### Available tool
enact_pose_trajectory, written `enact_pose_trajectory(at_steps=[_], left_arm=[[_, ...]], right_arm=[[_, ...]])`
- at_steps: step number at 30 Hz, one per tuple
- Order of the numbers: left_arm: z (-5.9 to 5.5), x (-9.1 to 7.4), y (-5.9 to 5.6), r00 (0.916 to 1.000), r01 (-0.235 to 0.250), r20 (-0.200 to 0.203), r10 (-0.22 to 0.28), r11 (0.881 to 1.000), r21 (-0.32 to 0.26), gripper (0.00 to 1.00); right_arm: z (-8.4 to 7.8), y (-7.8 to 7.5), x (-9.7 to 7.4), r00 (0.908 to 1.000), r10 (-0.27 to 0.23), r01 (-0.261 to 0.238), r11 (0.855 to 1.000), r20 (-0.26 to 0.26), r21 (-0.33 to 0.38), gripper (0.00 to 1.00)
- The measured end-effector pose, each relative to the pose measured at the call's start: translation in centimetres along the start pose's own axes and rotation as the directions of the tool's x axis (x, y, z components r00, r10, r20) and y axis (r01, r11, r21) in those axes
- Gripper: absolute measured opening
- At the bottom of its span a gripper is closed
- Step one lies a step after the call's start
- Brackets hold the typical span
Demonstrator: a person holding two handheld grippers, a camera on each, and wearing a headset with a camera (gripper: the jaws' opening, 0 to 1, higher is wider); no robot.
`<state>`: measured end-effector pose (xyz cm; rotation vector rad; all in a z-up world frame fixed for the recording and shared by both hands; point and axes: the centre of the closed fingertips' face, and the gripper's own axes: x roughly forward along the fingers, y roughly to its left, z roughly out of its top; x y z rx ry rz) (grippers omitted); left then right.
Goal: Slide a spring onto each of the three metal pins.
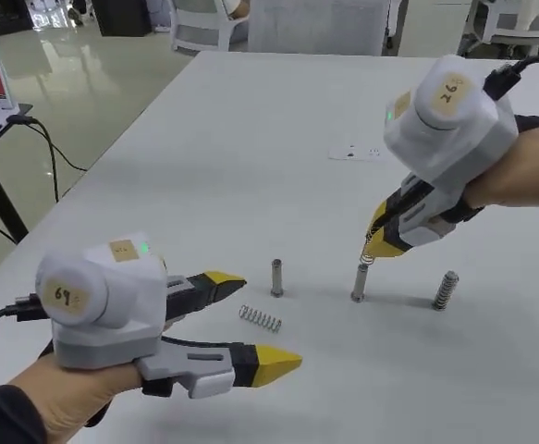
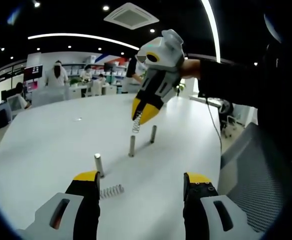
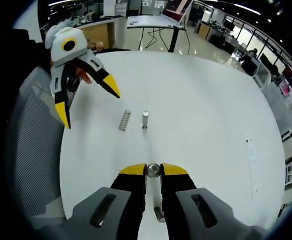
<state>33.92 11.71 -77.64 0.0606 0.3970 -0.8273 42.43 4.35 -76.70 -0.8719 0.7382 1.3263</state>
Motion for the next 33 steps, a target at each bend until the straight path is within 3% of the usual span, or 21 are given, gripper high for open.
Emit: enact_pose_trajectory(at_steps=[33], left_arm=[[-0.1, 0.0, 0.0, 1.0000, -0.001, -0.007, 0.001, 1.000, 0.002, 0.61]], right_arm=[[-1.3, -0.2, 2.5, 0.9986, 0.036, -0.034, 0.999, -0.039, 0.035, 0.08]])
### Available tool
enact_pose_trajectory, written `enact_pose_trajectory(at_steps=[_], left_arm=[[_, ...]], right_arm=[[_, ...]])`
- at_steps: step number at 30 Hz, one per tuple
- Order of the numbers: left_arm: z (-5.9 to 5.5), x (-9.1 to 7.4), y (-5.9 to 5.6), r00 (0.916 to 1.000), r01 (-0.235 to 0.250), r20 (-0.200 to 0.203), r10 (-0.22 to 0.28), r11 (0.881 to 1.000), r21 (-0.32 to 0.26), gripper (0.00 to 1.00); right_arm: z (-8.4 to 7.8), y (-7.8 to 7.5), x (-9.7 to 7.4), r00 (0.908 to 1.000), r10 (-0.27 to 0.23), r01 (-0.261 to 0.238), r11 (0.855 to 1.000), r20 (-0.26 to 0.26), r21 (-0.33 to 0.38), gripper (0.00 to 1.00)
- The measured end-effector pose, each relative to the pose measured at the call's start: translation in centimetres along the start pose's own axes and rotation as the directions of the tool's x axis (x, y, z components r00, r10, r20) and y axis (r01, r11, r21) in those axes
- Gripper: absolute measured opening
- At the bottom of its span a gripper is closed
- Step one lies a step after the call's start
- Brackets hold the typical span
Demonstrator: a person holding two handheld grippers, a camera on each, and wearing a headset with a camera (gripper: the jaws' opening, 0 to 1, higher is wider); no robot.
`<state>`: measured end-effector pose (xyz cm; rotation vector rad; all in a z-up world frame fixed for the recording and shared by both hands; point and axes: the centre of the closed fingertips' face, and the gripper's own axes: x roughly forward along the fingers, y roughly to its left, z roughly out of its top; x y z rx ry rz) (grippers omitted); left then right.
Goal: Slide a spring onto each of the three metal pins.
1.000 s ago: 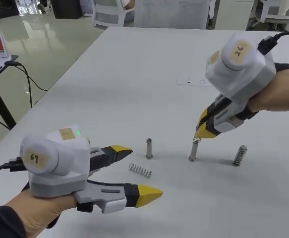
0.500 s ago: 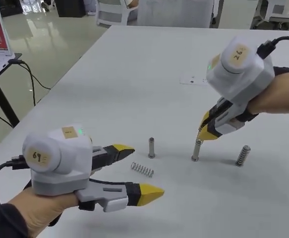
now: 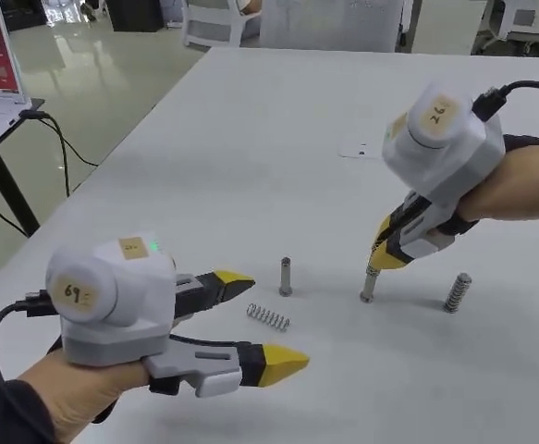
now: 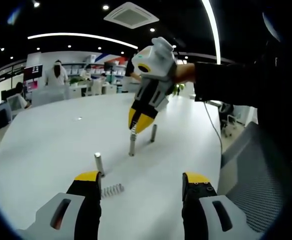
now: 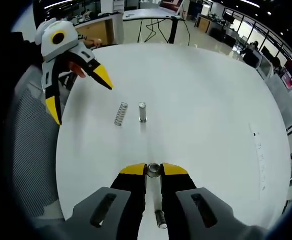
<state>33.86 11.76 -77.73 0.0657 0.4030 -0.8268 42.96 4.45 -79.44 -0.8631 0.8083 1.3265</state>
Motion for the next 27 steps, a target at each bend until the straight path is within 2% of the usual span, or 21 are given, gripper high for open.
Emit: enact_pose_trajectory(at_steps=[27], left_arm=[[0.0, 0.0, 0.1, 1.0000, 0.000, -0.004, 0.000, 1.000, 0.004, 0.60]], right_arm=[[-1.4, 0.0, 2.8, 0.9998, 0.002, -0.001, 0.999, -0.021, 0.052, 0.08]])
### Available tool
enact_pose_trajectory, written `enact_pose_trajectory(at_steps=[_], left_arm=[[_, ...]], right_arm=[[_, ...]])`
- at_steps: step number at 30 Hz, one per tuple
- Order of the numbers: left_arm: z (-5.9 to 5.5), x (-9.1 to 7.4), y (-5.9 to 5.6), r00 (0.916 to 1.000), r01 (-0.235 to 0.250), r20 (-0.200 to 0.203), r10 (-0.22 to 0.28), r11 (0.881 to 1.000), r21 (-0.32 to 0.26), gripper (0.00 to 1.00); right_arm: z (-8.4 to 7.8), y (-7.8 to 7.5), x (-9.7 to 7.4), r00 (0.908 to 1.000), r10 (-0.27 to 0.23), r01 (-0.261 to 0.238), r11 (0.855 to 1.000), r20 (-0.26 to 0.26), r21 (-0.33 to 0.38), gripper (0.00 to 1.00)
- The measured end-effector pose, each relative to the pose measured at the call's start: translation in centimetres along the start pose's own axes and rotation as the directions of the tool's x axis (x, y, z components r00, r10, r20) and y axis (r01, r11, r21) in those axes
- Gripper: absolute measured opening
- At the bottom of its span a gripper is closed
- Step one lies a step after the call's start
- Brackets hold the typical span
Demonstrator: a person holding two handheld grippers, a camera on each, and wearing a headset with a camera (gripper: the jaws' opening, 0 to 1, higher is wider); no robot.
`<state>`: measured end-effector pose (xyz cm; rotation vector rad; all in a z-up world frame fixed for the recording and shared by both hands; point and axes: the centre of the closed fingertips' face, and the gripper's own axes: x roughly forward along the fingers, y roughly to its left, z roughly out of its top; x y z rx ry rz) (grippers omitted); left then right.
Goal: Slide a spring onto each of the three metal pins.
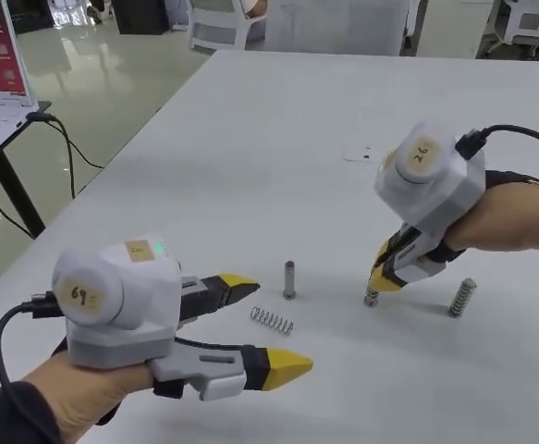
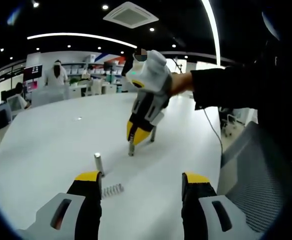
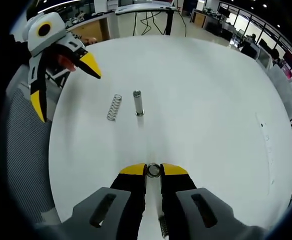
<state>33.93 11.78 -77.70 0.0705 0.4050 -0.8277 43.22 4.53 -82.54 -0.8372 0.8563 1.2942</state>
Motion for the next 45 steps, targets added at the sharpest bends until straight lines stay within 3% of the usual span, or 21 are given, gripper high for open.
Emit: enact_pose_trajectory(at_steps=[29, 45], left_arm=[[-0.16, 0.00, 0.08, 1.0000, -0.005, -0.004, 0.005, 1.000, -0.004, 0.60], [-0.24, 0.01, 0.09, 1.0000, -0.005, -0.007, 0.005, 1.000, -0.002, 0.60]], right_arm=[[-0.78, -0.02, 0.89, 0.9999, 0.000, 0.000, 1.000, -0.017, 0.005, 0.09], [-0.84, 0.10, 0.82, 0.9999, -0.001, 0.001, 1.000, -0.012, -0.006, 0.26]])
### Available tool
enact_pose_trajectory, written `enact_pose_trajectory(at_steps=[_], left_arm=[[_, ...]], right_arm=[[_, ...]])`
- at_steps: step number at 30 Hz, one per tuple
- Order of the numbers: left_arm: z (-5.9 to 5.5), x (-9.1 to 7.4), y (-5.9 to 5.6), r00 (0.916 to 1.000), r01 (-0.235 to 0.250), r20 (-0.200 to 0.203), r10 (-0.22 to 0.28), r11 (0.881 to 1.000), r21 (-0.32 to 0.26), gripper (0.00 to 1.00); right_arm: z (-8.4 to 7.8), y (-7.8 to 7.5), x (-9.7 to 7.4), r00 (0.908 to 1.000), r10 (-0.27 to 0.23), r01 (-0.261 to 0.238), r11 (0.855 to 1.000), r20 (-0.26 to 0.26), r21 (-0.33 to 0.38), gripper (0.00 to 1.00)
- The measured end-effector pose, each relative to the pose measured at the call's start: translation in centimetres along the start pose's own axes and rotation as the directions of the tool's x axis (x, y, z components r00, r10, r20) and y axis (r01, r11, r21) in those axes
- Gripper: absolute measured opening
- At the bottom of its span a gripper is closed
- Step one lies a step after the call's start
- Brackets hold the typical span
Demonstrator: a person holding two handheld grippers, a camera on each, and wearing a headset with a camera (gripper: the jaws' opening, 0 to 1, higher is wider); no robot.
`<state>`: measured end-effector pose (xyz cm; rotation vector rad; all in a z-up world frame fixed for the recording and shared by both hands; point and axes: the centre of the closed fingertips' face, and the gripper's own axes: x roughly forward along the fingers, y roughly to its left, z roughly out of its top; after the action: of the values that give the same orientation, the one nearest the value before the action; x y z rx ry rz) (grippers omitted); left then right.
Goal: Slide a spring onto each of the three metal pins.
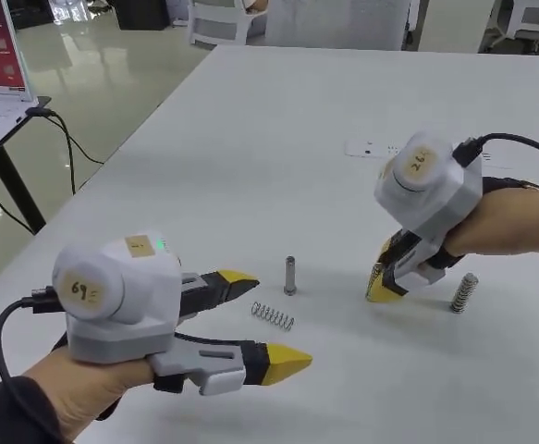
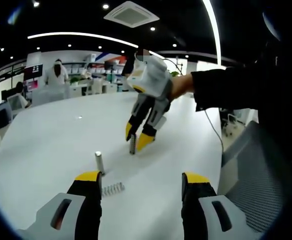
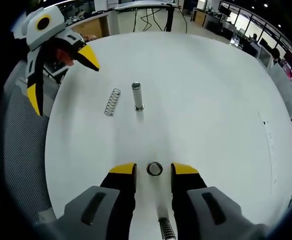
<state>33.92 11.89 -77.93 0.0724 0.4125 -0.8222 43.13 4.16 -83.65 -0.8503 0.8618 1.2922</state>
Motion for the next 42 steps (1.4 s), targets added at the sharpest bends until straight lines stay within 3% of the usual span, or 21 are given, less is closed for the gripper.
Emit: enact_pose_trajectory(at_steps=[20, 42], left_arm=[[0.1, 0.0, -0.1, 1.0000, 0.003, -0.002, -0.003, 1.000, 0.004, 0.60], [0.2, 0.0, -0.2, 1.0000, 0.003, 0.004, -0.003, 1.000, 0.009, 0.60]], right_arm=[[1.3, -0.6, -0.5, 0.9982, -0.033, 0.034, 0.999, 0.050, -0.015, 0.43], [3.8, 0.6, -1.3, 0.9947, -0.028, 0.034, 0.998, 0.099, -0.060, 0.45]])
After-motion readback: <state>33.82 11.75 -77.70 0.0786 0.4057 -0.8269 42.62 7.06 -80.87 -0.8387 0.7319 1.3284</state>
